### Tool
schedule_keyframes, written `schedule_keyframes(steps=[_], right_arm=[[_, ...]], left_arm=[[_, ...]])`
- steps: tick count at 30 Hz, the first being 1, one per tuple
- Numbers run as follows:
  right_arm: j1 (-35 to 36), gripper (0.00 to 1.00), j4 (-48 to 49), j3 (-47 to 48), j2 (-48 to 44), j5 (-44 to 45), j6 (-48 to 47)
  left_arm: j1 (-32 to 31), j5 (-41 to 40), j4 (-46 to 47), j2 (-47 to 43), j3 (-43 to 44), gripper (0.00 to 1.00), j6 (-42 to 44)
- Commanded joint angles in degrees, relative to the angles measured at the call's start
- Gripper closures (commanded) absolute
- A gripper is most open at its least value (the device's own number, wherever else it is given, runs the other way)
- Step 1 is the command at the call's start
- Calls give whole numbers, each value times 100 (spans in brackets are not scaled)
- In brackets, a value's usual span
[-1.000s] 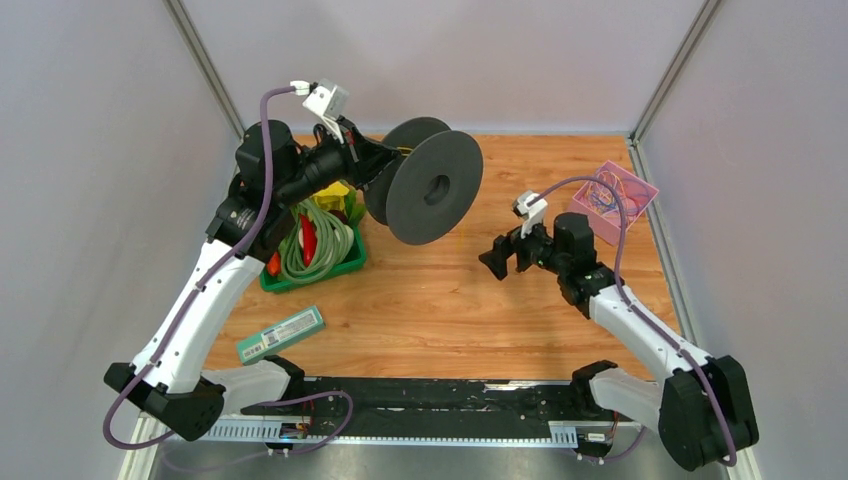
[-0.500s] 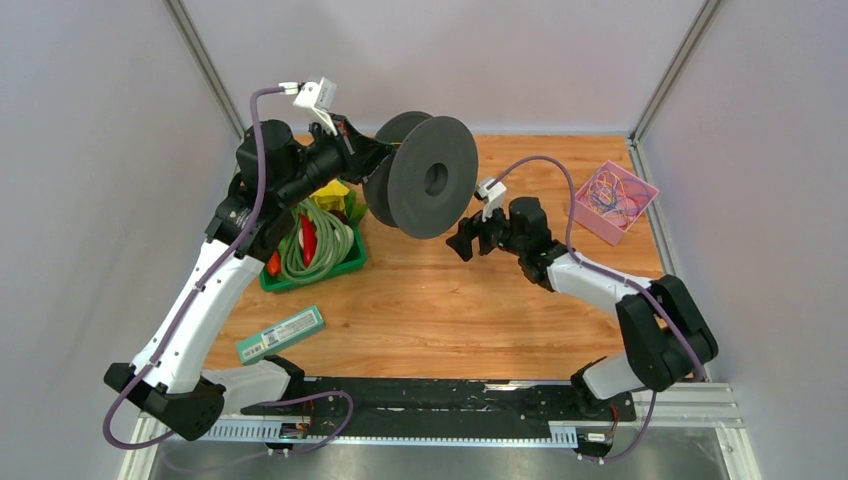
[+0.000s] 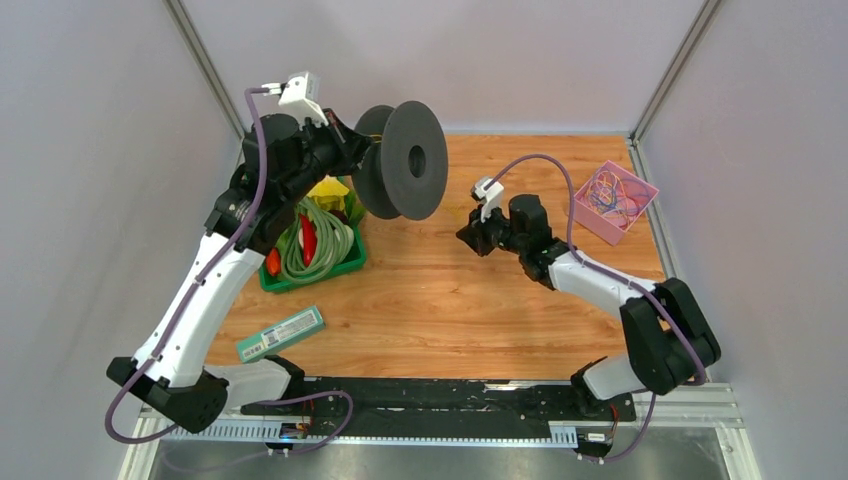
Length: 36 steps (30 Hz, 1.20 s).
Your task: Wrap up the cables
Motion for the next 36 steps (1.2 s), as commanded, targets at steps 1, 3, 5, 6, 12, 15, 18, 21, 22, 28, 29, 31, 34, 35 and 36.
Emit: schedule_keyframes(steps=[1,3,5,6,12,15,18,21,22,28,29,31,34,35,36], right_arm=[[277,100,-763,261,-620,-450,-712],[461,100,-1194,437,-647,-529,-871],[646,100,-1388,534,-726,-565,-1003],[751,100,-1554,586,-761,-556,-1160],[1069,100,-2285,1087,-1051,-407,-1934],[1095,100,-2478,1254,-1244,-319,-2137],[1113,100,-2505,1369,-1403,-257,-2304],[1113,100,-2444,1474,-1526,-134,-2409],[1121,100,-2409,1501,-1570,-30,-2436],[1122,99,-1856,1554,-1763,410,-2410],[1122,98,-1698,1510,-1790,550,-2445],[1122,98,-1295,1352,-1877,945,-2533],[1104,93,-618,1071,-1904,1587,-2769],[1087,92,-433,1035,-1878,1745,-2831],[1078,92,-274,1044,-1852,1851,-2849]], left_arm=[[-86,-1428,-444,342,544,100,-274],[-103,-1727,-909,676,746,100,-642],[-130,-1938,-1131,887,835,100,-732],[-156,-2044,-1149,958,809,100,-741],[-428,-2633,-1044,1423,651,100,-478],[-691,-2817,-1009,1600,466,100,-92],[-1051,-3090,-816,1592,116,100,356],[-1289,-3205,-675,1539,-202,100,656],[-1360,-3240,-683,1547,-255,100,726],[-1510,-3249,-771,1591,-439,100,815],[-1510,-3197,-737,1574,-466,100,867],[-1536,-3039,-588,1469,-615,100,1086],[-1702,-2994,26,1241,-975,100,1893],[-1773,-2994,202,1144,-1080,100,2183],[-1834,-3029,309,1091,-1177,100,2464]])
